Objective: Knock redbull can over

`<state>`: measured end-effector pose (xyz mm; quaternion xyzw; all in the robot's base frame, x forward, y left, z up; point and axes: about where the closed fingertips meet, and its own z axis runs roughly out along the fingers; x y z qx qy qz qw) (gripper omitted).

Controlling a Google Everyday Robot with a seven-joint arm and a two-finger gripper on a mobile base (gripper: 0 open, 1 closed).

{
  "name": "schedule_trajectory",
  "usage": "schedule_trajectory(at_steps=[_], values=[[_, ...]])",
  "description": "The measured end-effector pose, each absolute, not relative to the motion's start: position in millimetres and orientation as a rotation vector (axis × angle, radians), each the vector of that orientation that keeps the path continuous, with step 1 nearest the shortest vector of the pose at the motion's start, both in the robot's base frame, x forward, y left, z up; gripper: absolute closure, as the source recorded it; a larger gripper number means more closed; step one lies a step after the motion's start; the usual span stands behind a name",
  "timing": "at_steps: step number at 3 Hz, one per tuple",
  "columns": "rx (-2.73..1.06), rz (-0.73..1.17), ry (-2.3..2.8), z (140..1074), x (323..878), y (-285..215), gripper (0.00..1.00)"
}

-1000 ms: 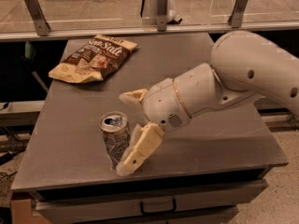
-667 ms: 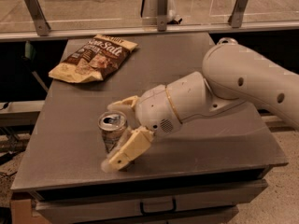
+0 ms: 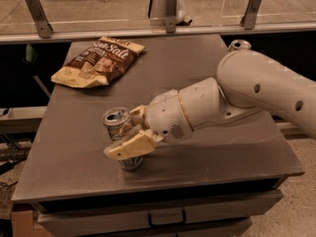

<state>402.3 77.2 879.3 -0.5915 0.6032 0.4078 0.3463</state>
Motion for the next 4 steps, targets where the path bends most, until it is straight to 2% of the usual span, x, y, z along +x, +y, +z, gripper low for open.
schedule_trajectory(at_steps=[1,2,3,4], values=[[-1.519,0.956,1.598,895.5,422.6,49.8,0.87],[-1.555,0.791,1.663,919.1,447.5,12.3,1.0],[-1.603,0.578,1.776,933.1,474.1,-24.6,1.0],[-1.657,0.412,1.897,932.3,485.9,-41.0,1.0]])
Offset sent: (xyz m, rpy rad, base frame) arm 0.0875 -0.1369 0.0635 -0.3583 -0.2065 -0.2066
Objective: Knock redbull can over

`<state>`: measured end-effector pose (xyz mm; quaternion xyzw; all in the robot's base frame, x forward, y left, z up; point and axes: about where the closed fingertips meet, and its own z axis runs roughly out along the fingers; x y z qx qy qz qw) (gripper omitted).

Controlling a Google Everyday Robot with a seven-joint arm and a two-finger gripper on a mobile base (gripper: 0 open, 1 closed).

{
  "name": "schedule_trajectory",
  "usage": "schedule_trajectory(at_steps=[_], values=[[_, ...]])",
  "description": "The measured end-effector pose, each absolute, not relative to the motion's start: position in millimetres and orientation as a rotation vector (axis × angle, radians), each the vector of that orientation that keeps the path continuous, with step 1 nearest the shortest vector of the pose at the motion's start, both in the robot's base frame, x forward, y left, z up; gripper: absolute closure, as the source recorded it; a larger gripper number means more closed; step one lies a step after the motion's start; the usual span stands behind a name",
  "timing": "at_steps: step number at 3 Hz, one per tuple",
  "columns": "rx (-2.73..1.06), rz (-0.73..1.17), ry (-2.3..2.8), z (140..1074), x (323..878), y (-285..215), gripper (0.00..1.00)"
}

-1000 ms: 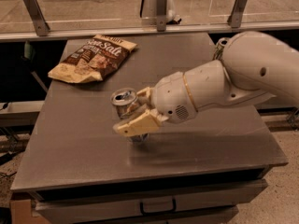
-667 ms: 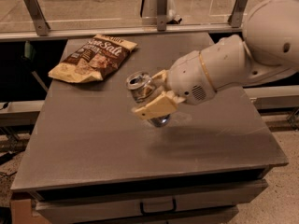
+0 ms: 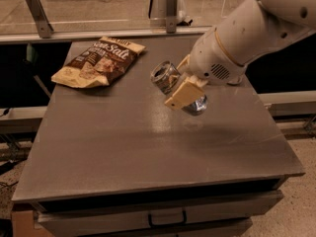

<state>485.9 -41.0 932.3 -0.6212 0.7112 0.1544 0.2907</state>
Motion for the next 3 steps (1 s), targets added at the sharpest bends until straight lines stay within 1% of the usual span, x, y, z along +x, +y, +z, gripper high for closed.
schedule_trajectory(at_steps=[1,2,3], values=[[-1.699,0.259,2.016,919.8,495.0,-55.6,1.0],[-1.717,0.202,2.103,901.8,500.0,-57.9,0.82],[-1.704,0.206,2.151,887.3,503.1,-56.1,0.59]])
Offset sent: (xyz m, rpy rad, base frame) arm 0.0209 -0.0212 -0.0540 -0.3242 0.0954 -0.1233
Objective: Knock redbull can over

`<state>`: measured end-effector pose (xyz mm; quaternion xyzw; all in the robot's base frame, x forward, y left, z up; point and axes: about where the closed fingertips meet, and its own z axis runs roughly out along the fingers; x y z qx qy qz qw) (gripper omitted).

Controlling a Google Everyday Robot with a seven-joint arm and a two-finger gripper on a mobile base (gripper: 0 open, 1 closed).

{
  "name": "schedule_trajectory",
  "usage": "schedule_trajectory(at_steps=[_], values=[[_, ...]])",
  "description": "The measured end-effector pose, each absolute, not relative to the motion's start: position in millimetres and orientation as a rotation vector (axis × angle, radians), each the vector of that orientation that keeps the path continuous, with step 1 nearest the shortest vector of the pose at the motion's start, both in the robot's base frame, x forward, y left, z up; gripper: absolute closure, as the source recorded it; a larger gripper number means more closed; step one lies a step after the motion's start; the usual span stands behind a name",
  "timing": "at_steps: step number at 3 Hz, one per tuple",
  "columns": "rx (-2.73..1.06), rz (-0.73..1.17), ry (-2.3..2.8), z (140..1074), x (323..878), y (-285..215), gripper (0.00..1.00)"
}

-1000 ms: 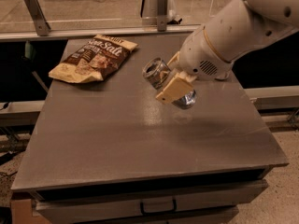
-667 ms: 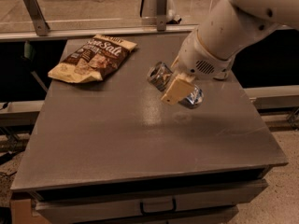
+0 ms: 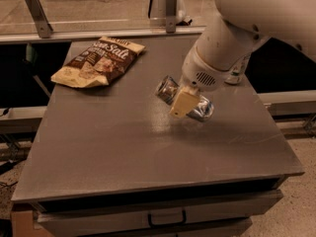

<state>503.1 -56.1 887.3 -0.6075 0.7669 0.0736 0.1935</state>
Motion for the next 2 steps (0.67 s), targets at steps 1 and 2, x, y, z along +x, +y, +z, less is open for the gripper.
schedule_trajectory(at_steps=[1,2], values=[[-1.689,0.243,2.17,875.6,501.8,-51.0,0.37],[-1.675,0.303,2.152,869.2,499.2,-41.4,0.14]])
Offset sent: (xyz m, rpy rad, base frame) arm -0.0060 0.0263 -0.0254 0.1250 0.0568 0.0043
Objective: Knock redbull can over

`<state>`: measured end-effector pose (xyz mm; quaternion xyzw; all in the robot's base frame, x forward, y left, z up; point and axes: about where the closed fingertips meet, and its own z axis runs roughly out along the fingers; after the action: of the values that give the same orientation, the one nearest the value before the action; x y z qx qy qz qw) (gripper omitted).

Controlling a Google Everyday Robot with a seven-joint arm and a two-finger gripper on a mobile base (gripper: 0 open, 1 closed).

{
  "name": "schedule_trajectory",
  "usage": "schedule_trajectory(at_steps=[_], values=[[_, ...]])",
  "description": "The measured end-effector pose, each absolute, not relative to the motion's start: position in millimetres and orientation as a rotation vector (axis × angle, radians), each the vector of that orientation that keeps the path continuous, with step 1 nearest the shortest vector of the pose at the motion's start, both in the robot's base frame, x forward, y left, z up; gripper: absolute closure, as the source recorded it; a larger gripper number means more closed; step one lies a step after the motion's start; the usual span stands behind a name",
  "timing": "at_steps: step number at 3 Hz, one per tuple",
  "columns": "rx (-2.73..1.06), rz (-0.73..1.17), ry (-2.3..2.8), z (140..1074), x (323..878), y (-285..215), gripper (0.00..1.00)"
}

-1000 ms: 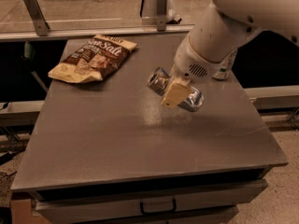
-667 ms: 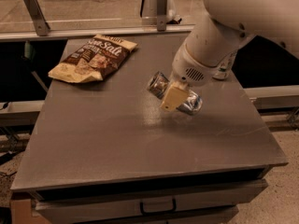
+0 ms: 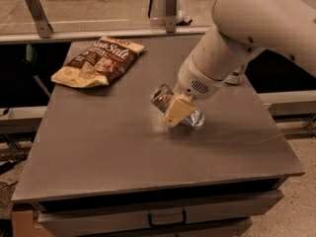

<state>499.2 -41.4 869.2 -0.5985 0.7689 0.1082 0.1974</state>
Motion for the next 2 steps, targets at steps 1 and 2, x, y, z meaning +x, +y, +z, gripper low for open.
schedule_trajectory(at_steps=[1,2], values=[[-1.668,0.348,2.117,870.9,497.6,-31.1,0.0],[-1.649,0.375,2.077,880.1,493.1,-25.7,0.0]])
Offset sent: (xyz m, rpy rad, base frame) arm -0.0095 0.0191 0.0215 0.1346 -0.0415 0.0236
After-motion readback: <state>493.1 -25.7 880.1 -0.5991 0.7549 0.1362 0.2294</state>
